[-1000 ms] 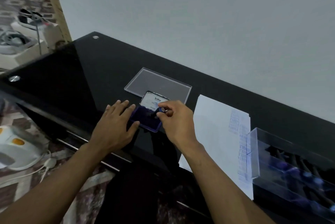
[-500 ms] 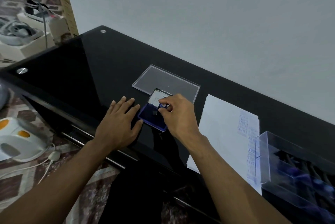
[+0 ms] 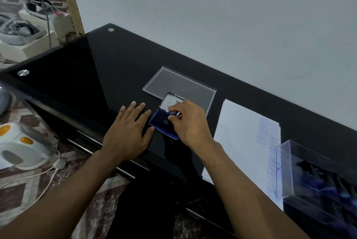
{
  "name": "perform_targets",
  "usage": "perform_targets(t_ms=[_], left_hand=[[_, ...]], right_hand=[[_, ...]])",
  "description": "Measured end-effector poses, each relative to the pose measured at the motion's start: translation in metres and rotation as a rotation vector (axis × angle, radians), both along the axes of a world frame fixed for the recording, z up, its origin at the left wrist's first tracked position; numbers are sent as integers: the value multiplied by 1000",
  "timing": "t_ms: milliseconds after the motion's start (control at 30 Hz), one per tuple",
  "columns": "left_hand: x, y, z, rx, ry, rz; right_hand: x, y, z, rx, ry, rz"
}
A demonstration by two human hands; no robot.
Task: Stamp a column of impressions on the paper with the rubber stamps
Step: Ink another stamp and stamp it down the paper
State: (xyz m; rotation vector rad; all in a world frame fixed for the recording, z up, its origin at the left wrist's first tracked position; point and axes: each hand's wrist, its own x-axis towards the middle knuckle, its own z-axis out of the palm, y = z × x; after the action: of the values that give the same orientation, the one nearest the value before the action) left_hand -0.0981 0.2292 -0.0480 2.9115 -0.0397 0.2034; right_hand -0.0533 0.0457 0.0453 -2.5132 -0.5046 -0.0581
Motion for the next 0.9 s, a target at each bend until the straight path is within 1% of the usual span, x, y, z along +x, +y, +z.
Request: perform_targets(t_ms=[133,333,500,900], left_hand=[[0,0,-1,4,2,0],[0,0,-1,13,8,4],[0,1,-2,15,1,-2],[1,1,-3,19,10,6]], right_hand=[[3,-2,2,6,47,-2],[5,-1,2,-10,39,2],[5,-4,2,36,44,8],[3,-6,5,58,58,12]])
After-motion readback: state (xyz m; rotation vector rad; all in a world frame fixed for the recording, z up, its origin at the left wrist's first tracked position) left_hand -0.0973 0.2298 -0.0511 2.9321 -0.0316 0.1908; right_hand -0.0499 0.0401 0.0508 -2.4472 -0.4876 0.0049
